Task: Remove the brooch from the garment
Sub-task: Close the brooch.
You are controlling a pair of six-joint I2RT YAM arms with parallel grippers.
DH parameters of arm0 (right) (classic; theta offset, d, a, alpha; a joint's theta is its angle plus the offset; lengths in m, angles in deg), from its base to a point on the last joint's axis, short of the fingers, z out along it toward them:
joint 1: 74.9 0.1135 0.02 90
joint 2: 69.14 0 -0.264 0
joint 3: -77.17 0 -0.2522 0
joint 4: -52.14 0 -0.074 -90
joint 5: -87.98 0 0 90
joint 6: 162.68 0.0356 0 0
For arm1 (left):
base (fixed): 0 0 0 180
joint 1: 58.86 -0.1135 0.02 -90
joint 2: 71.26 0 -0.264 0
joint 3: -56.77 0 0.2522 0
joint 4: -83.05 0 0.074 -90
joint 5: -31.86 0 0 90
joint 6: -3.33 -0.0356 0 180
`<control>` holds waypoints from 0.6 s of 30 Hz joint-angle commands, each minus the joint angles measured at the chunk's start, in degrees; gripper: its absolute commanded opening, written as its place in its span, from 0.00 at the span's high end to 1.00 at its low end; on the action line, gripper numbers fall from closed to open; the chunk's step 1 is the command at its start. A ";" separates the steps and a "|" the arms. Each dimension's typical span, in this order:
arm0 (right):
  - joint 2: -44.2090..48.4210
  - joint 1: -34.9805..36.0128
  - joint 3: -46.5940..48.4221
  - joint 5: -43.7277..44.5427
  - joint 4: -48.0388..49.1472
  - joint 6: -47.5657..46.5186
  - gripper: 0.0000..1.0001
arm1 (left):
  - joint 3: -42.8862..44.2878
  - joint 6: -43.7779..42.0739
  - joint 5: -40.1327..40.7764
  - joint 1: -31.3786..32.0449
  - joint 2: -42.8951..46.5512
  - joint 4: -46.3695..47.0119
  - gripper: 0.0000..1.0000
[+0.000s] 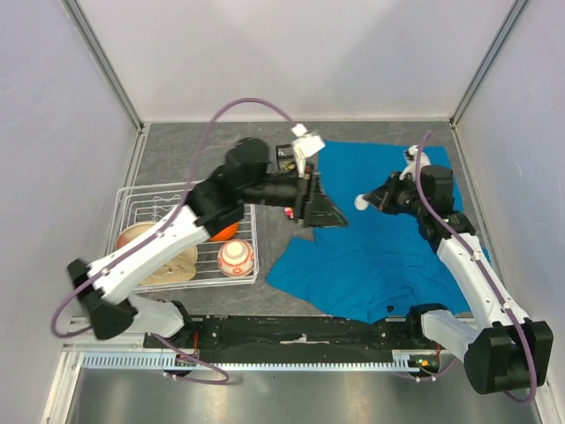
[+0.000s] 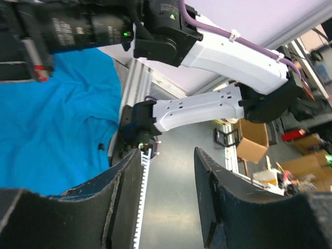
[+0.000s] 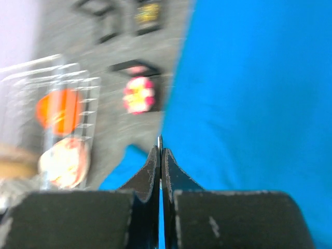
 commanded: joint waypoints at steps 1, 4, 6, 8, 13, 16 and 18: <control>0.26 7.44 -2.32 -23.17 24.78 6.16 1.00 | -10.38 1.64 3.61 -5.26 8.06 -2.12 0.44; 1.93 8.25 -8.74 -24.85 46.04 18.90 1.00 | -21.51 11.19 12.55 -7.46 17.52 10.14 0.40; 0.89 8.60 -11.54 -26.33 61.80 29.32 1.00 | -28.48 18.66 16.79 -8.51 22.12 19.23 0.36; -1.57 9.48 -12.61 -26.78 71.63 35.69 1.00 | -36.84 22.99 21.72 -8.95 26.26 28.35 0.34; -6.66 11.41 -14.55 -25.65 90.54 49.83 1.00 | -43.97 27.93 21.30 -10.36 25.66 39.91 0.32; -8.16 12.99 -15.25 -24.50 94.34 52.41 1.00 | -46.00 29.34 20.76 -10.45 22.94 49.74 0.31; -8.35 13.78 -15.78 -23.36 94.52 52.77 1.00 | -48.19 30.91 21.46 -10.54 21.27 58.50 0.31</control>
